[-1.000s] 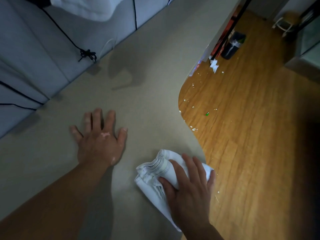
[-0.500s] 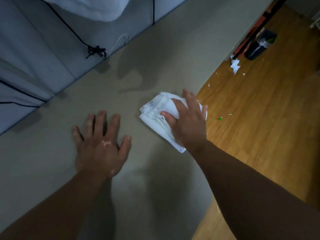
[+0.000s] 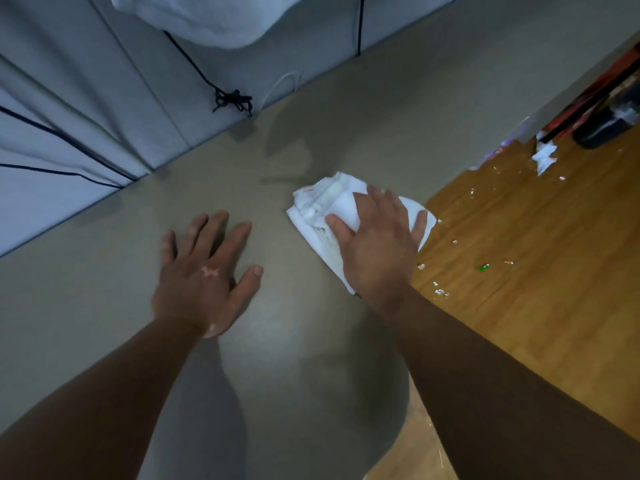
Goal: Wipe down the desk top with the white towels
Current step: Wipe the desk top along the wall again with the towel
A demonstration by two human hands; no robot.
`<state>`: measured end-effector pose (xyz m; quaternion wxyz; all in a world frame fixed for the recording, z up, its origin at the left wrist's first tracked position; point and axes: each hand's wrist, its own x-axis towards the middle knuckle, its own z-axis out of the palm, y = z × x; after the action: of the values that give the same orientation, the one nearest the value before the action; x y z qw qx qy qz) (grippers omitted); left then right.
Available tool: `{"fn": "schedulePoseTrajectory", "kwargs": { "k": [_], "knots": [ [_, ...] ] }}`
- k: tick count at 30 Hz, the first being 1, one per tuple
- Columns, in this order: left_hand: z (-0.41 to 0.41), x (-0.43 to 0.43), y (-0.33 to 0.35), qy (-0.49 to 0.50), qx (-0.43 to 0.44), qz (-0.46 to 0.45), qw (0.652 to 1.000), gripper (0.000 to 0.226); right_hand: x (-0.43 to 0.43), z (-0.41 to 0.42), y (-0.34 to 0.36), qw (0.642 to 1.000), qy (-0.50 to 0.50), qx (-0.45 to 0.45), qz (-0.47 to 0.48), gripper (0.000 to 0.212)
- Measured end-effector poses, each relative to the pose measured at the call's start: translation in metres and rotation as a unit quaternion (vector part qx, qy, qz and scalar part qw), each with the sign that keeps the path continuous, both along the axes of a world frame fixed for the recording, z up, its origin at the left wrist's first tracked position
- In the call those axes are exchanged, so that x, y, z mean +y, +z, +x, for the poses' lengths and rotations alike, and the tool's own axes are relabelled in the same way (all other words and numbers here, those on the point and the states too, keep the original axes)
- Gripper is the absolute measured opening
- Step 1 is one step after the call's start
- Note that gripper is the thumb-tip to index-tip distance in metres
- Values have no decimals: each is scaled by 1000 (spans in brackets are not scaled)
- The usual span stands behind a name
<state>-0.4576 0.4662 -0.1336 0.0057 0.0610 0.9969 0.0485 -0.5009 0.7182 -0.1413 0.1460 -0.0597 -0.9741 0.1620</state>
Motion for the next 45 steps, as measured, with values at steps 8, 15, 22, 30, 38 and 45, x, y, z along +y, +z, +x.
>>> {"fn": "schedulePoseTrajectory", "kwargs": {
  "k": [8, 15, 22, 30, 38, 45],
  "knots": [
    [-1, 1, -1, 43, 1, 9, 999, 74, -23, 99, 0, 998, 65, -11, 22, 45],
    [-3, 3, -2, 119, 5, 18, 993, 72, -16, 27, 0, 999, 19, 0, 45, 46],
    [-6, 3, -7, 111, 9, 6, 994, 73, 1, -106, -1, 999, -18, -9, 46, 49],
    [-7, 2, -8, 110, 19, 27, 993, 71, -7, -118, 9, 997, -5, -72, -5, 50],
    [-4, 2, -5, 105, 49, 56, 992, 66, -42, 19, 22, 993, 54, -101, 10, 66],
    [-23, 8, -6, 147, 124, 93, 977, 47, -57, -23, 18, 994, 3, -98, 47, 75]
  ]
}}
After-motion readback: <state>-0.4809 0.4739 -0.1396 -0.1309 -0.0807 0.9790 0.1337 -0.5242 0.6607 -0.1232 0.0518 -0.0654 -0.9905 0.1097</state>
